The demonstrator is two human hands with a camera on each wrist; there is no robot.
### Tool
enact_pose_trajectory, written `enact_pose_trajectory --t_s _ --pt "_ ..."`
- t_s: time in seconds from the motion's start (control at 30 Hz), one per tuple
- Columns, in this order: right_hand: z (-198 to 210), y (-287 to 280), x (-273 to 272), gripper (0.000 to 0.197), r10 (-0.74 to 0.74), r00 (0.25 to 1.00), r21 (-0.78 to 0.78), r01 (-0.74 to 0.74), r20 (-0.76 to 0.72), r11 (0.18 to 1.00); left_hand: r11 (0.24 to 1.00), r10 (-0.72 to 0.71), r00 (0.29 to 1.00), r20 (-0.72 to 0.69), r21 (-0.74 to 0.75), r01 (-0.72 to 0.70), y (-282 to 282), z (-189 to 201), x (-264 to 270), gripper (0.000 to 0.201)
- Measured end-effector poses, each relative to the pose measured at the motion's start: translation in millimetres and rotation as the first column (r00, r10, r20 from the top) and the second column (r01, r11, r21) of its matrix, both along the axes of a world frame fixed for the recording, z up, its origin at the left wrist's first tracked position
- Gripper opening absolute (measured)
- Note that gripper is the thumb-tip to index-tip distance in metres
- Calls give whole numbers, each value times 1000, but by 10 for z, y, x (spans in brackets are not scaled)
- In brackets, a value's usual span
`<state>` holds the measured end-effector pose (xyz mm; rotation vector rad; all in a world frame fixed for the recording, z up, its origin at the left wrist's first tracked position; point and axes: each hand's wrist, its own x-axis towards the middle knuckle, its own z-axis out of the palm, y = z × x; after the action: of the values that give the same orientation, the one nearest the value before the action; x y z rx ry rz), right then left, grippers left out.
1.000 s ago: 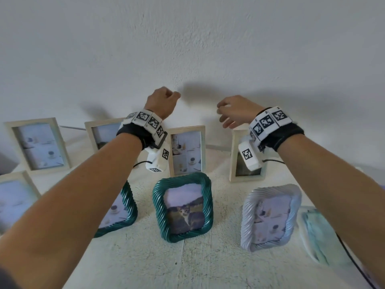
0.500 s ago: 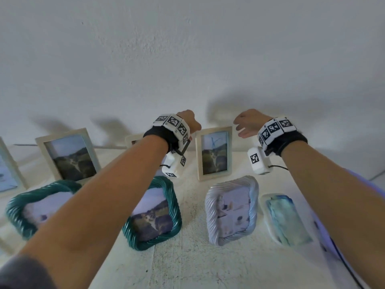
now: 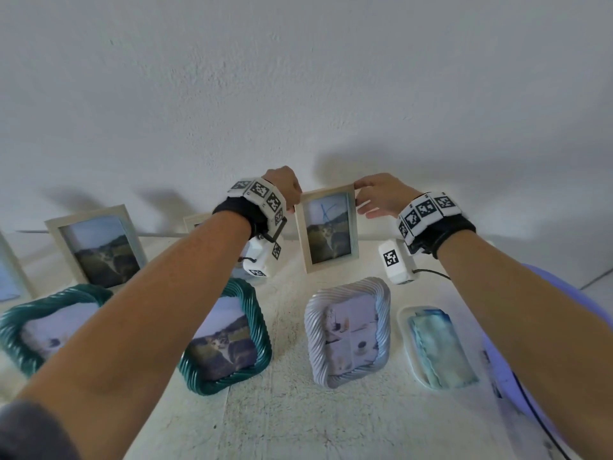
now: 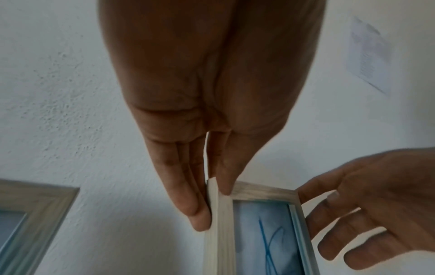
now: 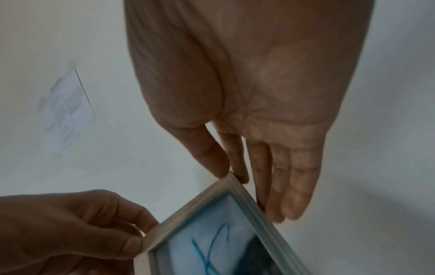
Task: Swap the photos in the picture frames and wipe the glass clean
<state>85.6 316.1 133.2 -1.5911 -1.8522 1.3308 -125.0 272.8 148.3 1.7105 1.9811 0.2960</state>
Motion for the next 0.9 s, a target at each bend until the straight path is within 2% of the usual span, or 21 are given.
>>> enact_pose_trajectory --t_s 0.13,0.27,0.33,0.43,0.57,0.67,0.77,0.83,0.9 --pt "174 -133 94 32 -57 990 226 87 -132 970 991 15 975 222 123 -43 -33 257 -70 22" --pt "383 -462 252 21 -92 931 308 208 -353 928 964 -51 911 410 259 -62 -283 656 14 19" --pt "481 -687 352 25 -52 903 342 214 -426 915 944 -96 888 450 324 -62 -496 819 74 19" --pt "531 -1094 526 36 72 856 344 127 -512 930 930 -145 823 549 361 -77 -879 950 201 16" --pt "290 -1562 758 50 184 734 282 11 -654 959 940 -166 739 653 332 -82 -1417 876 443 19" --pt "26 -1882 921 52 163 657 192 -28 -736 981 951 -106 750 652 286 -114 -1738 651 665 18" --pt "-248 -2288 1023 46 52 530 38 -38 -846 999 945 -52 799 599 287 -154 -1971 349 862 16" --pt "-464 -2525 1059 45 -51 444 -75 -37 -895 997 941 -9 808 590 279 -192 -2130 142 973 14" --pt "-679 -2712 1107 44 -175 413 -187 12 -894 982 941 20 802 597 260 -217 -2305 -62 1075 19"
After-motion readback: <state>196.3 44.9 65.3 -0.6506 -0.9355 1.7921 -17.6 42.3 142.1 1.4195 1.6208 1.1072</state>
